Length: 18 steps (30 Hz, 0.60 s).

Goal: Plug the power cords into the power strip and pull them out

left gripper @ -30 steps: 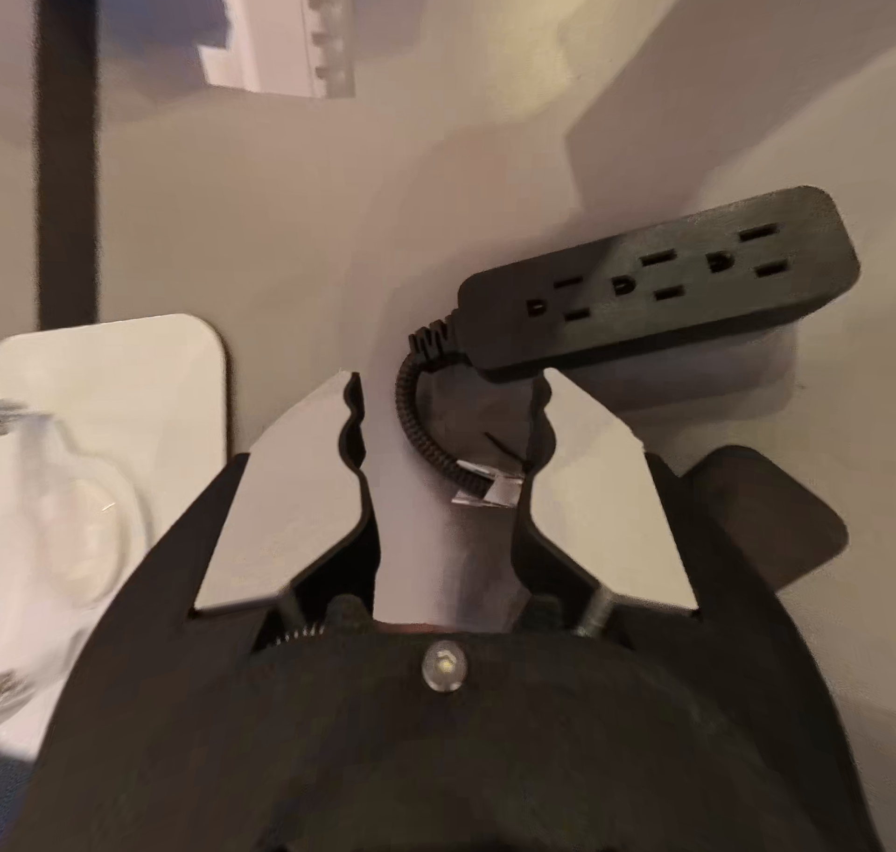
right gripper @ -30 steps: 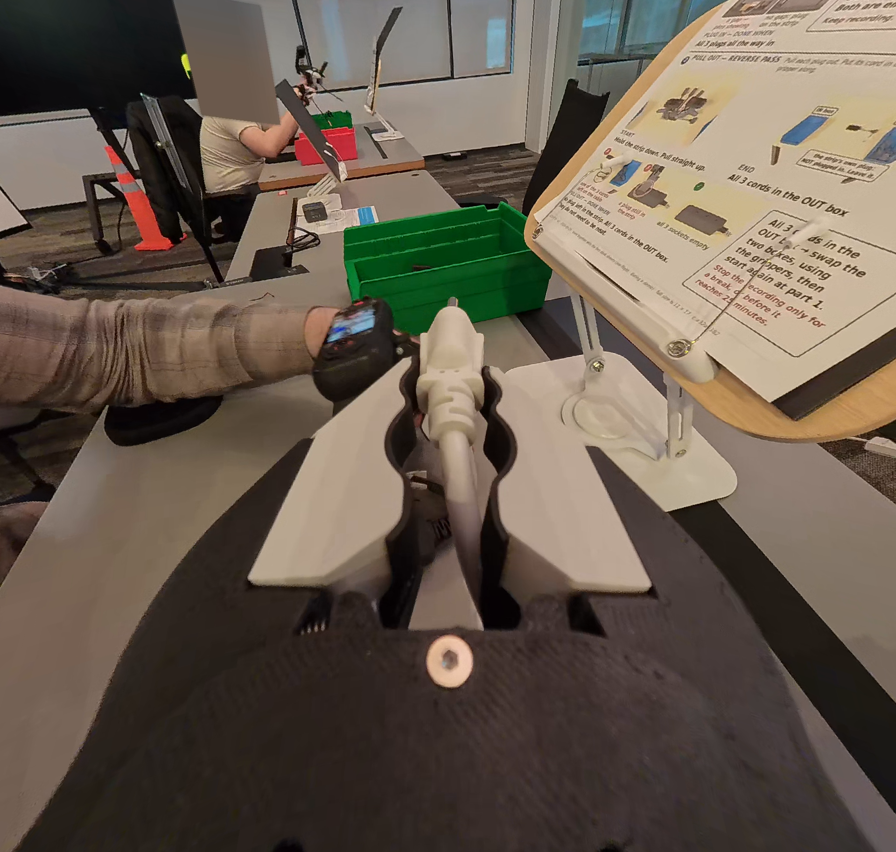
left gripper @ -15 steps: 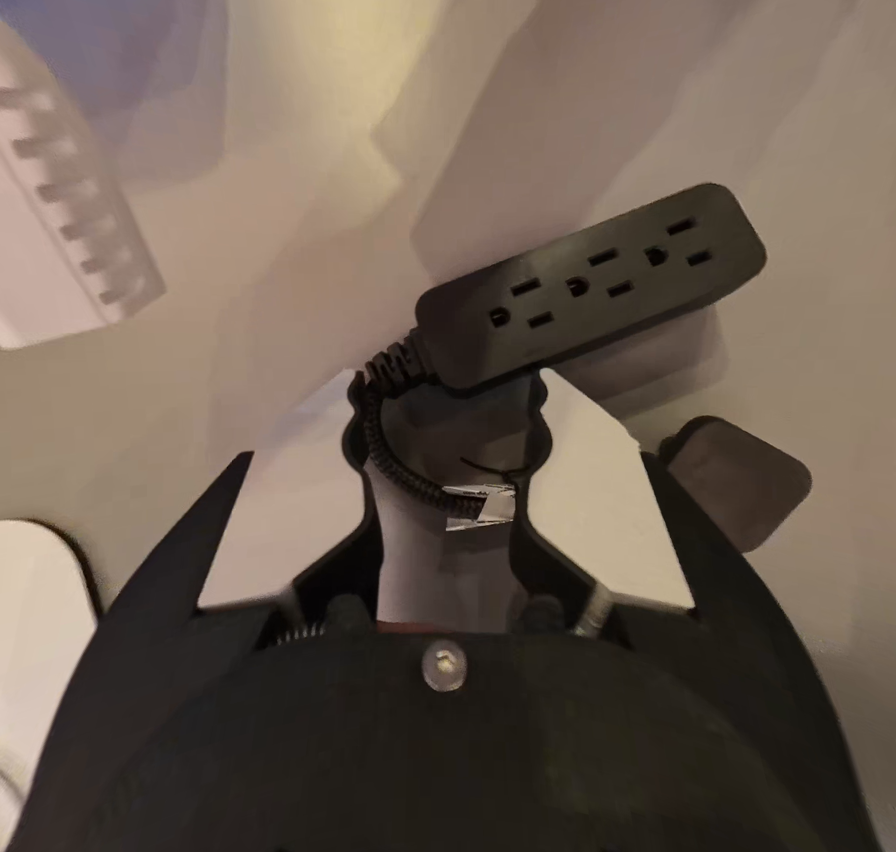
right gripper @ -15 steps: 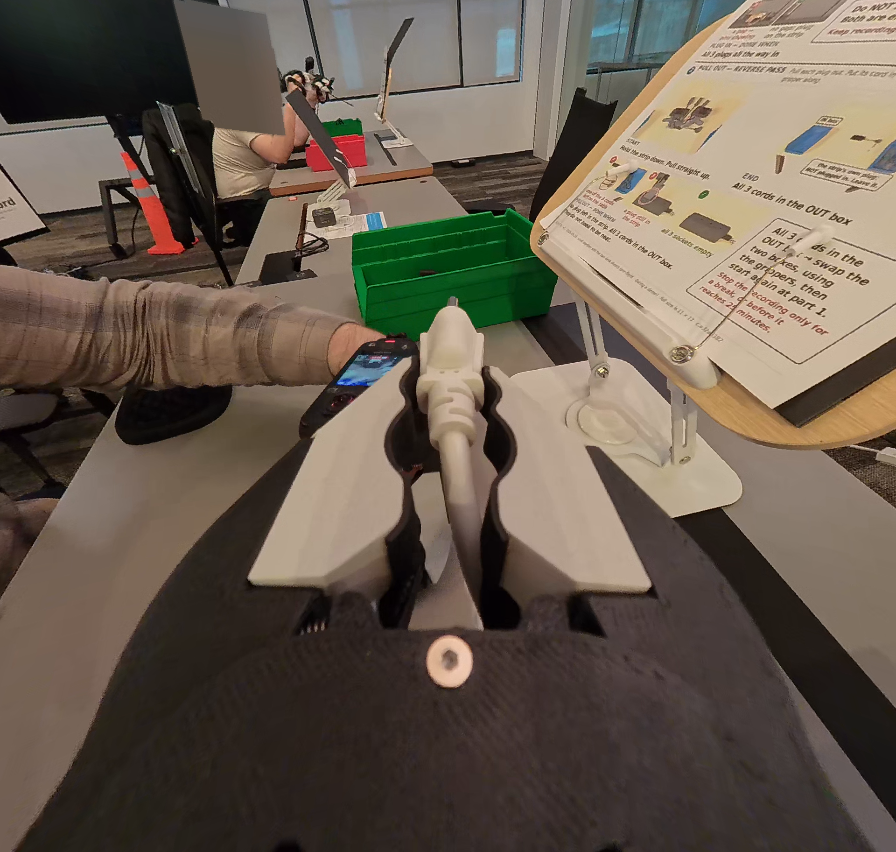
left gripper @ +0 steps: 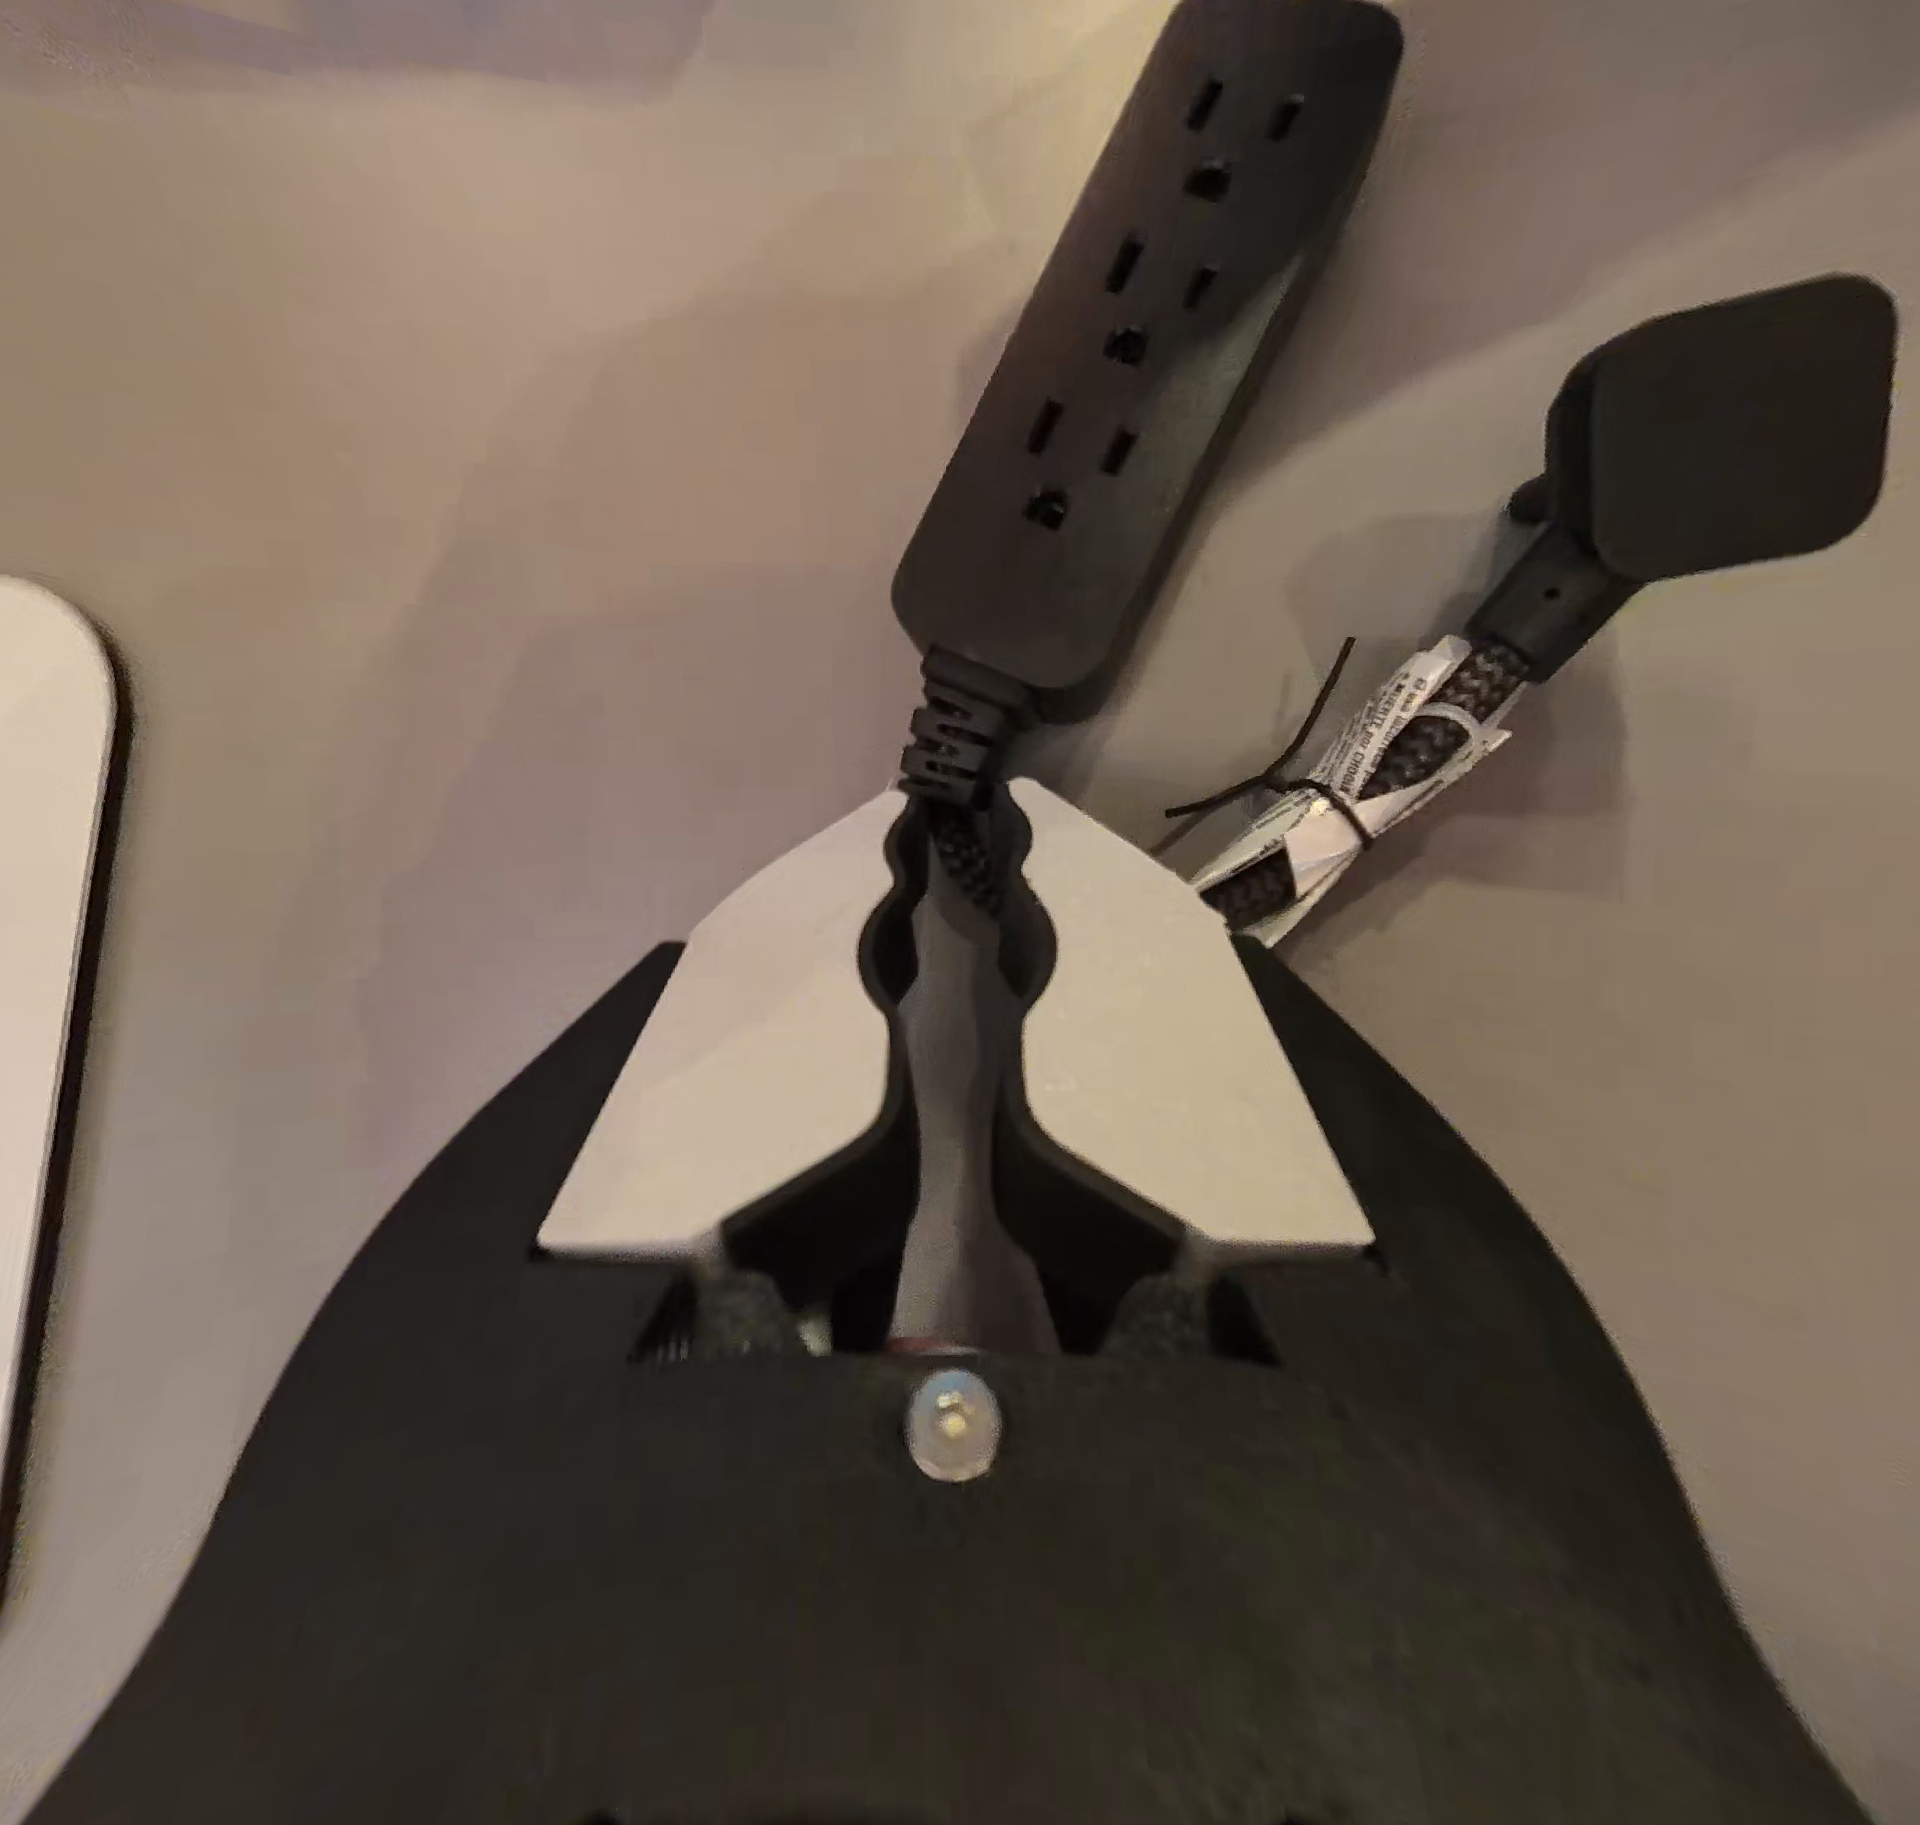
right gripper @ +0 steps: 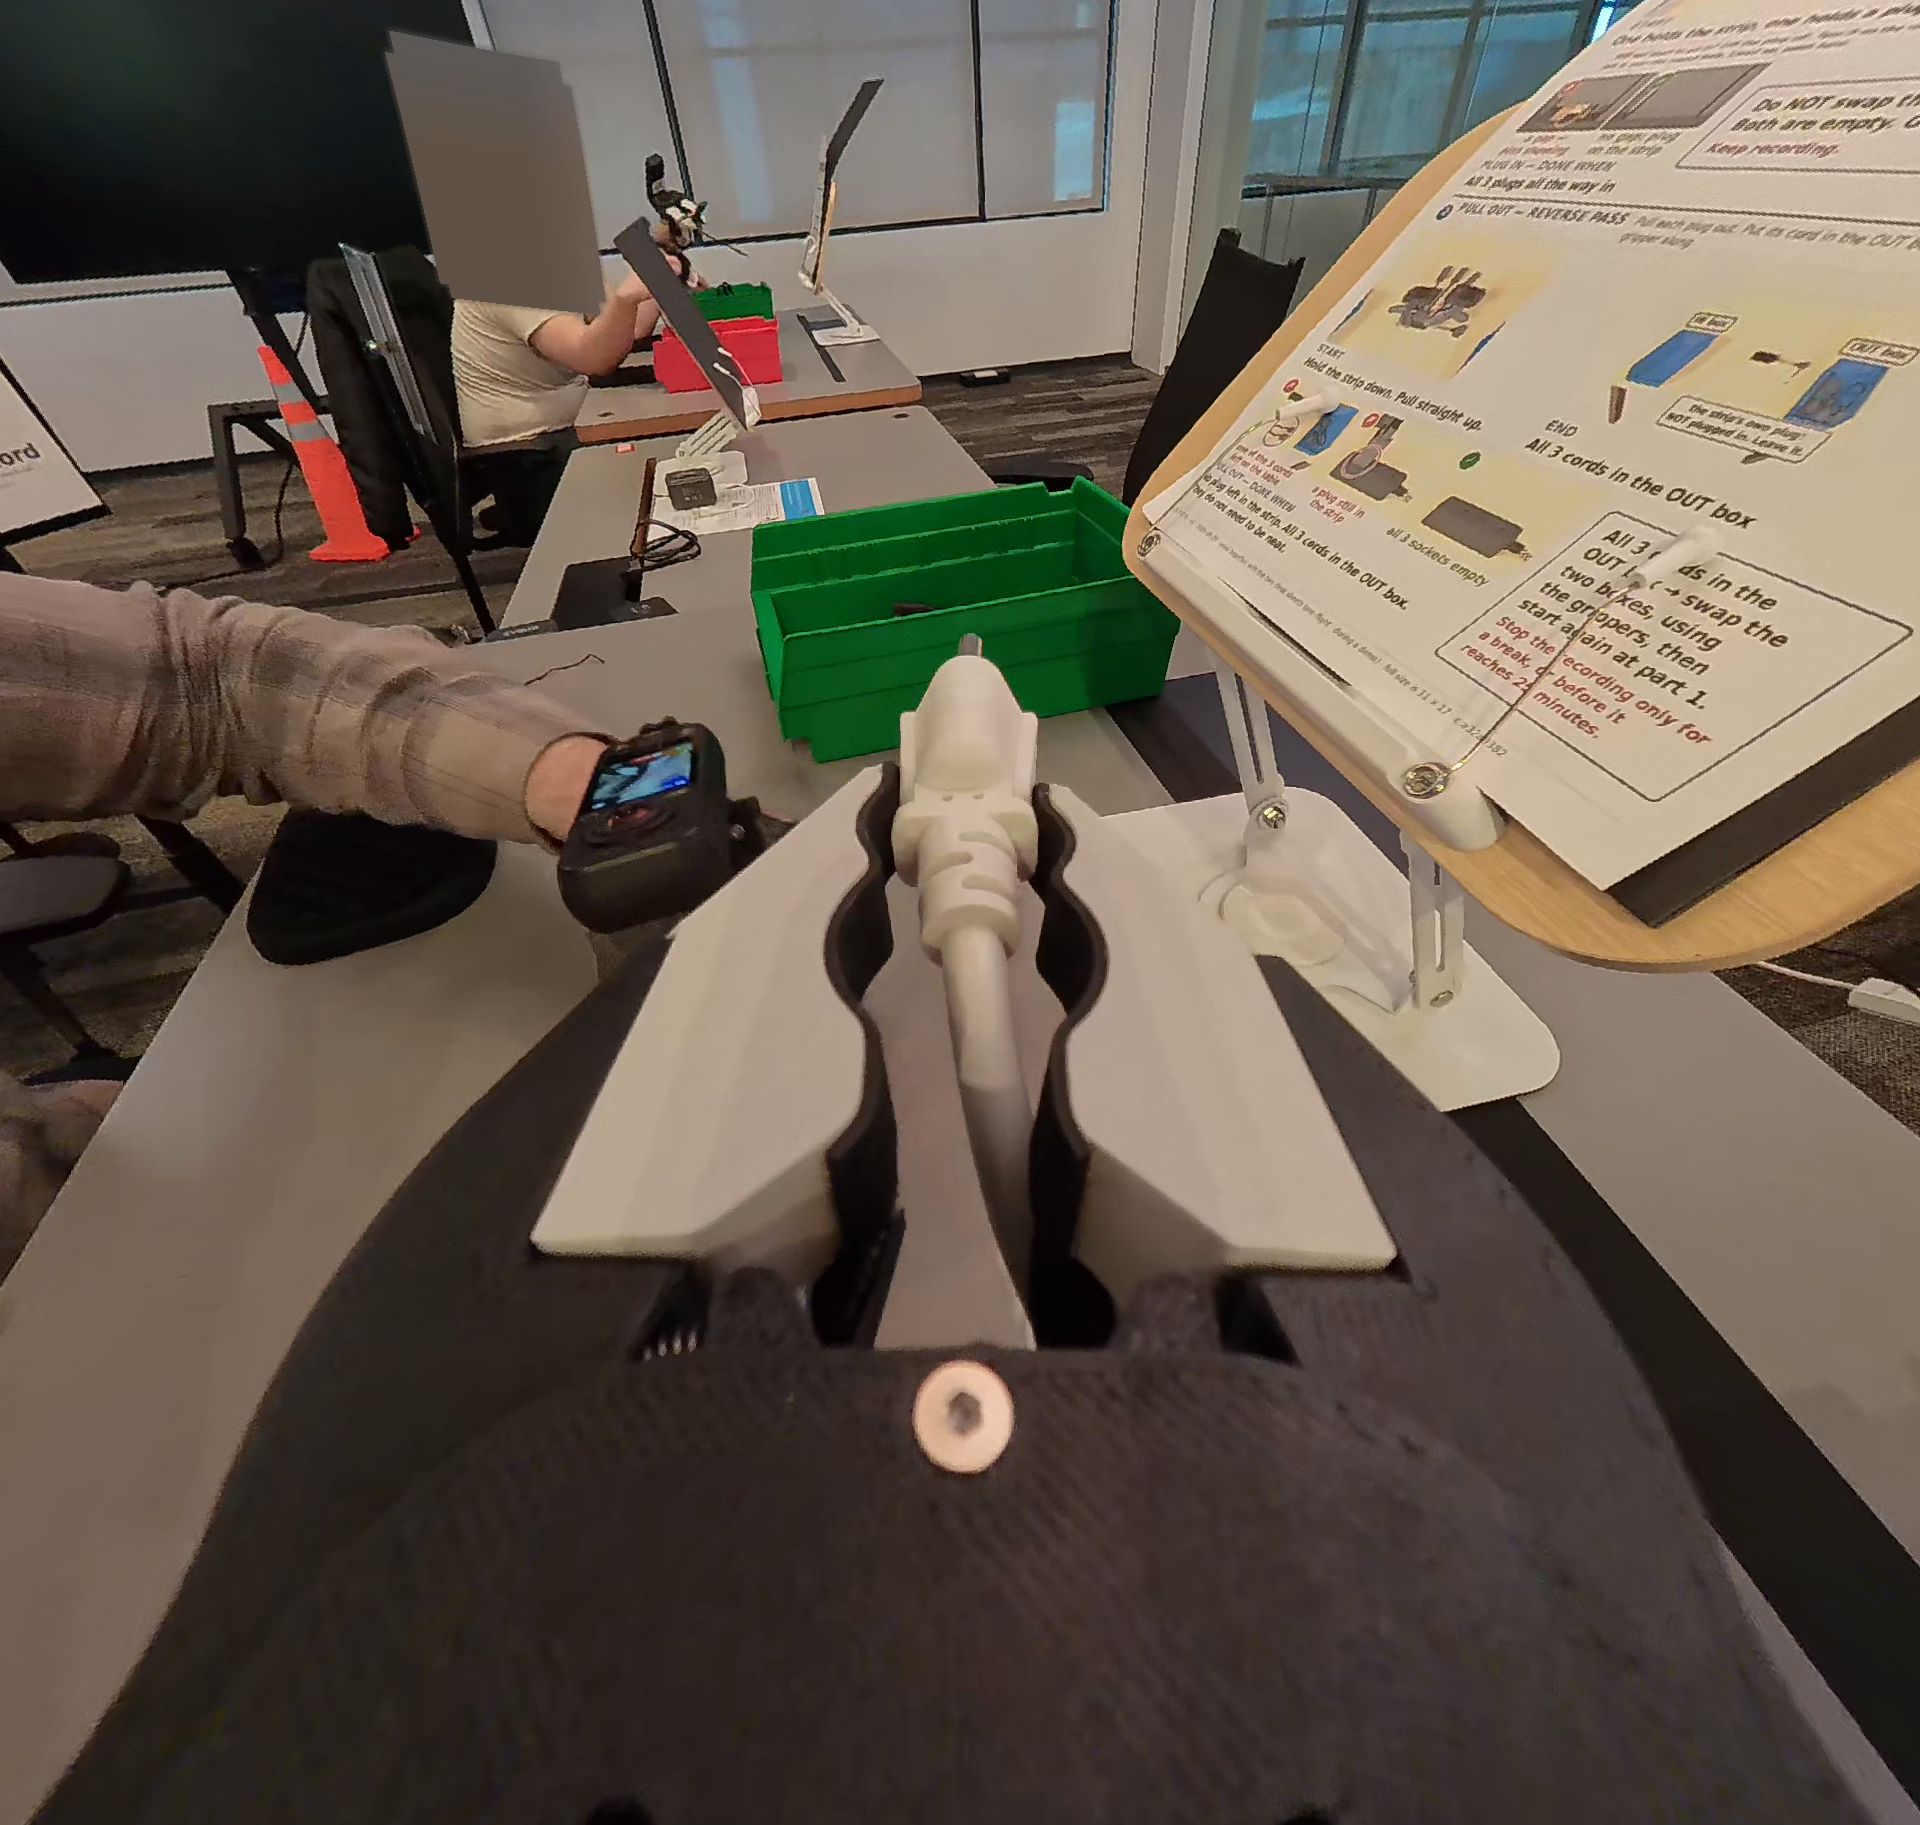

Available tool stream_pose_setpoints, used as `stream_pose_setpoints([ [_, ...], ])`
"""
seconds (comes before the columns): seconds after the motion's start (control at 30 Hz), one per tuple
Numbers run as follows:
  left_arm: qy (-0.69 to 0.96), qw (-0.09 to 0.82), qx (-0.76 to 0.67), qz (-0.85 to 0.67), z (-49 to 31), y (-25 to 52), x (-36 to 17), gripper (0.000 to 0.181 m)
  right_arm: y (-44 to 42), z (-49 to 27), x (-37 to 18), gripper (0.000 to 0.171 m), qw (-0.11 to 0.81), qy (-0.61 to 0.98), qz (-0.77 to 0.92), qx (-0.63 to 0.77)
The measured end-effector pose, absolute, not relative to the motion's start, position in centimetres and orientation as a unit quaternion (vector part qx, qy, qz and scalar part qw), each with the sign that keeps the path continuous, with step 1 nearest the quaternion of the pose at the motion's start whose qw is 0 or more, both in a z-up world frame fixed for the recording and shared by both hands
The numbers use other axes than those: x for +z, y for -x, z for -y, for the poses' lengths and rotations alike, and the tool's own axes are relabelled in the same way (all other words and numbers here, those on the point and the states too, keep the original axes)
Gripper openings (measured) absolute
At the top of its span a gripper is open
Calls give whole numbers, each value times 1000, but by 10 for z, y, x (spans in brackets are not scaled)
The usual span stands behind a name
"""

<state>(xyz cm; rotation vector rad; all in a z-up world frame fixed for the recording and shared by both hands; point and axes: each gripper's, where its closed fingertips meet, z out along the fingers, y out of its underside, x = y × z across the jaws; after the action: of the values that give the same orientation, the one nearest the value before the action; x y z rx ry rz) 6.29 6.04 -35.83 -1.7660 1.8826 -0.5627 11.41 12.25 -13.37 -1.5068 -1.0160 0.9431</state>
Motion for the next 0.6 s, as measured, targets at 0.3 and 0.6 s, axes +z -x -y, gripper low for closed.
stream_pose_setpoints([
  [0.3, 712, 228, -198, -634, -60, -14, -363, 35, -110, -120, -135, 22, 518, 628, 432, 388],
  [0.6, 662, 236, -227, -674, -52, -47, -365, 35, -110, -121, -138, 22, 517, 630, 432, 388],
])
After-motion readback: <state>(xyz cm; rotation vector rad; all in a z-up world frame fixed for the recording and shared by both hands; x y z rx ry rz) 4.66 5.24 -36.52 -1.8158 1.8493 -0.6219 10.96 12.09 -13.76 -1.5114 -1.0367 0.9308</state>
